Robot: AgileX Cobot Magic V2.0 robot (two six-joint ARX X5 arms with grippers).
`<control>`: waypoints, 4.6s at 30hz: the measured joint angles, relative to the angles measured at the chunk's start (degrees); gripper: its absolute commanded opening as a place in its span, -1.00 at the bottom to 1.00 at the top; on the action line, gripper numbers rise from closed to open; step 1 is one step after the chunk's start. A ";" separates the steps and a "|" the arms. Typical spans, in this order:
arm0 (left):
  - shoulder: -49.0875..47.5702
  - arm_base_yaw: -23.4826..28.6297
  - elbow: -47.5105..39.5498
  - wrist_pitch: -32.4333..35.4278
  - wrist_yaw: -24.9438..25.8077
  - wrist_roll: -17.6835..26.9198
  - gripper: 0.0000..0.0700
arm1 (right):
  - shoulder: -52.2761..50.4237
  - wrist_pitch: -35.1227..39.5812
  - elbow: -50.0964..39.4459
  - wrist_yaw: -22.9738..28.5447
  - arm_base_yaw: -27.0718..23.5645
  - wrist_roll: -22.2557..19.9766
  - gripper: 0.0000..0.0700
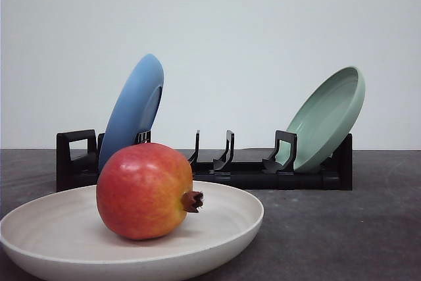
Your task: Place pomegranate in white plate
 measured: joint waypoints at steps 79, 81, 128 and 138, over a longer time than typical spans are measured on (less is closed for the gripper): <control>0.01 4.69 0.00 -1.03 -0.50 -5.74 -1.00 | -19.35 32.55 -44.59 -1.29 -47.04 -21.25 -1.00; 0.01 4.69 0.00 -1.03 -0.50 -5.76 -1.00 | -19.34 32.55 -44.59 -1.05 -47.04 -21.16 -1.00; 0.01 4.69 0.00 -1.03 -0.50 -5.77 -1.00 | -19.34 32.95 -44.61 -0.99 -47.04 -21.07 -1.00; 0.01 4.69 0.00 -1.03 -0.50 -5.75 -1.00 | -19.34 32.97 -44.61 -0.97 -47.04 -21.06 -1.00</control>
